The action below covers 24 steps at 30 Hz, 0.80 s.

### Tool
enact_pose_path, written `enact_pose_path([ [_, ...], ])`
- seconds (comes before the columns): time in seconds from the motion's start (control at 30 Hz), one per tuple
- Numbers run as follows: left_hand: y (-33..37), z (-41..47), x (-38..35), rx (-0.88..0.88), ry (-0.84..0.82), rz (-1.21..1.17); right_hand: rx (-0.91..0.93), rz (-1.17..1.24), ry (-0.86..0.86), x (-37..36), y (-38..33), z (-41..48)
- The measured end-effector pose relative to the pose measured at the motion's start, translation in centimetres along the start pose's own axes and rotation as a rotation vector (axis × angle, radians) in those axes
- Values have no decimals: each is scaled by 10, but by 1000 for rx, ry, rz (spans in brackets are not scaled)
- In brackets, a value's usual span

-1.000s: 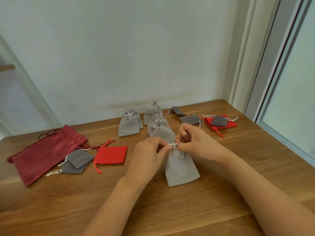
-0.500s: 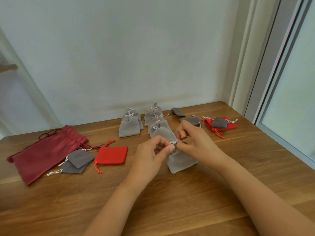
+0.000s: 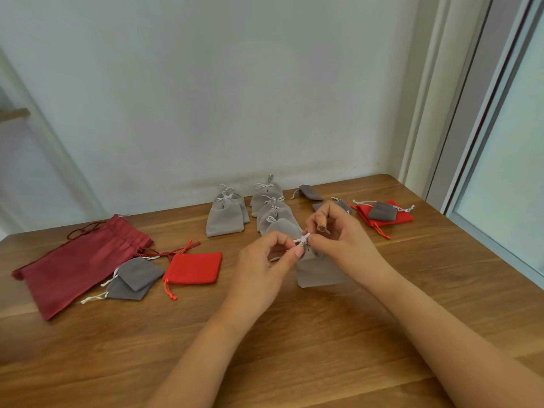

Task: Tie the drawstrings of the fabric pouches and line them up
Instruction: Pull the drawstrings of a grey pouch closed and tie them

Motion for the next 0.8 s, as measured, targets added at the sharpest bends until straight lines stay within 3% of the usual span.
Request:
enact_pose_path([
  [0.07, 1, 0, -1, -34, -33, 18, 12, -53, -3, 2, -1, 0],
  [0.17, 3, -1, -4, -72, -106, 12, 101, -325, -23, 6, -5, 0],
  [0.27, 4, -1, -6, -41, -139, -33, 270, -558, -55, 6, -9, -1],
  [0.47, 3, -1, -7, 104, -136, -192, 571, -754, -85, -3, -9, -5],
  [0.67, -5, 2, -7, 221, -93, -169, 369, -573, 87, 6, -1, -5],
  [0.8, -4, 13, 1, 200, -22, -69, 258, -454, 106, 4, 2, -3],
])
Point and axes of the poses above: each hand's wrist, its own z-axis towards the middle knuckle, its own x-axis out of the back of the hand, y = z × x, the point moved 3 cm from there along z, towards the middle knuckle, and after that the axes turned 11 degrees about y, right-handed, at the moved point
